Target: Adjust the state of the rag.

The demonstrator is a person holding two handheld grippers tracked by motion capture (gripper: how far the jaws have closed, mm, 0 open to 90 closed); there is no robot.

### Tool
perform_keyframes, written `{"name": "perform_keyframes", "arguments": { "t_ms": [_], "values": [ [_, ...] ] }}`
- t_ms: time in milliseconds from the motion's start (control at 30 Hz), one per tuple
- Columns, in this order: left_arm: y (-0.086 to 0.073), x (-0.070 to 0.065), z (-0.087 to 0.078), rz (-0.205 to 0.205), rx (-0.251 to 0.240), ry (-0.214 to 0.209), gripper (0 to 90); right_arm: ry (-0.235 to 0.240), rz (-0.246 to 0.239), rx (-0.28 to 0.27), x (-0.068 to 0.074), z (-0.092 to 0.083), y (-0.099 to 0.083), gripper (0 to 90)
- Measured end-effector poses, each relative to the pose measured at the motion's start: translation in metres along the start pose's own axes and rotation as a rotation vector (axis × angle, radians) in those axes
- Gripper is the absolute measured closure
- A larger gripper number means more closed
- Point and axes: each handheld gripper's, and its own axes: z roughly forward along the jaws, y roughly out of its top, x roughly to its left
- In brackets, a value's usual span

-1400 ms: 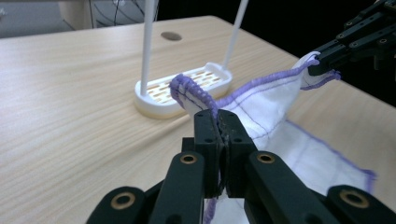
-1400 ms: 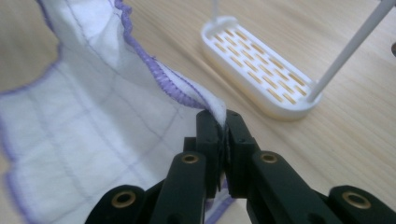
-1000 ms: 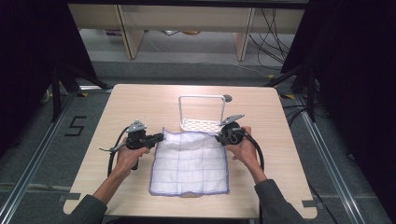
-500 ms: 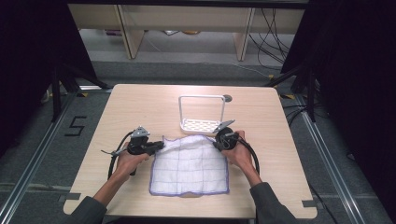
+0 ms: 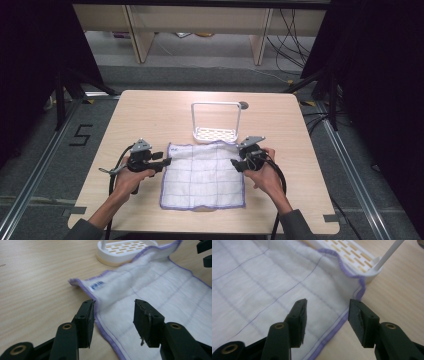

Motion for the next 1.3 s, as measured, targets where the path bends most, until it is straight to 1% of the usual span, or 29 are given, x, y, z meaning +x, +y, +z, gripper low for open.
{"name": "perform_keyframes", "arguments": {
  "t_ms": [67,100,133,167,267,300,433,467,500,533,600,633,667,700,733,767,833,867,900,933,967,1033,1067,1100,1167,1200,1233,1267,1300],
  "values": [
    [-0.009,-0.009,-0.012,0.016,0.002,-0.027,49.3,0.020,0.002,-0.021,0.006,-0.009,-0.009,49.0],
    [-0.012,-0.011,-0.016,0.023,0.005,-0.040,49.0,0.041,0.033,-0.026,0.013,-0.014,-0.016,48.4],
    [-0.018,-0.017,-0.023,0.028,0.015,-0.052,48.4,0.050,0.030,-0.021,0.015,-0.017,-0.019,47.2],
    [-0.022,-0.020,-0.027,0.029,0.016,-0.061,47.8,0.065,0.056,-0.009,0.022,-0.022,-0.026,47.1],
    [-0.039,-0.032,-0.041,0.031,0.034,-0.085,46.4,0.103,0.038,-0.031,0.033,-0.029,-0.041,46.7],
    [-0.043,-0.035,-0.045,0.035,0.038,-0.089,45.7,0.119,0.017,-0.037,0.037,-0.031,-0.046,46.4],
    [-0.050,-0.042,-0.059,0.057,0.036,-0.067,42.8,0.094,0.020,-0.022,0.051,-0.037,-0.061,46.5],
    [-0.051,-0.044,-0.061,0.061,0.033,-0.064,42.6,0.100,0.032,-0.005,0.055,-0.040,-0.064,46.6],
    [-0.053,-0.047,-0.063,0.061,0.040,-0.058,42.5,0.107,0.011,0.001,0.055,-0.041,-0.066,46.7],
    [-0.055,-0.048,-0.063,0.072,0.041,-0.064,42.1,0.103,0.035,-0.009,0.059,-0.042,-0.069,46.7],
    [-0.059,-0.053,-0.062,0.064,0.041,-0.077,41.0,0.102,0.030,0.008,0.062,-0.044,-0.072,46.7],
    [-0.061,-0.055,-0.062,0.060,0.043,-0.076,40.4,0.100,0.041,0.002,0.064,-0.045,-0.074,46.7],
    [-0.061,-0.056,-0.062,0.070,0.060,-0.076,40.1,0.095,0.028,-0.008,0.065,-0.044,-0.075,46.6],
    [-0.063,-0.057,-0.060,0.070,0.060,-0.081,39.9,0.106,0.043,0.018,0.066,-0.047,-0.076,46.7],
    [-0.064,-0.059,-0.058,0.070,0.061,-0.082,39.5,0.098,0.037,-0.006,0.067,-0.044,-0.078,46.7],
    [-0.064,-0.060,-0.057,0.077,0.076,-0.082,39.3,0.101,0.038,0.017,0.067,-0.046,-0.079,46.6],
    [-0.066,-0.063,-0.053,0.076,0.082,-0.083,39.1,0.096,0.019,-0.001,0.066,-0.042,-0.082,46.7],
    [-0.067,-0.063,-0.053,0.096,0.102,-0.079,39.1,0.116,0.020,0.018,0.066,-0.042,-0.083,46.6],
    [-0.067,-0.064,-0.052,0.113,0.117,-0.071,39.1,0.109,0.009,0.014,0.066,-0.041,-0.084,46.7],
    [-0.069,-0.066,-0.049,0.099,0.104,-0.080,39.0,0.111,0.008,0.014,0.066,-0.041,-0.085,46.9],
    [-0.069,-0.066,-0.049,0.108,0.123,-0.079,39.0,0.110,0.009,0.014,0.066,-0.041,-0.086,47.2],
    [-0.070,-0.065,-0.047,0.112,0.137,-0.077,38.3,0.100,0.050,0.038,0.068,-0.043,-0.087,48.1],
    [-0.070,-0.064,-0.046,0.122,0.137,-0.073,38.4,0.090,0.051,0.023,0.069,-0.042,-0.088,49.1],
    [-0.069,-0.064,-0.045,0.117,0.138,-0.070,38.6,0.102,0.050,0.044,0.069,-0.043,-0.088,49.6],
    [-0.070,-0.066,-0.043,0.089,0.113,-0.068,39.9,0.097,0.039,0.036,0.068,-0.041,-0.089,51.9],
    [-0.070,-0.066,-0.042,0.096,0.112,-0.067,40.8,0.097,0.055,0.025,0.069,-0.040,-0.089,52.7],
    [-0.069,-0.065,-0.042,0.119,0.126,-0.059,41.1,0.096,0.040,0.024,0.069,-0.038,-0.090,53.8],
    [-0.069,-0.065,-0.042,0.123,0.132,-0.062,41.4,0.105,0.024,0.040,0.068,-0.038,-0.089,54.9],
    [-0.069,-0.066,-0.040,0.125,0.124,-0.064,42.5,0.103,0.031,0.044,0.068,-0.037,-0.090,56.2]
  ]
}}
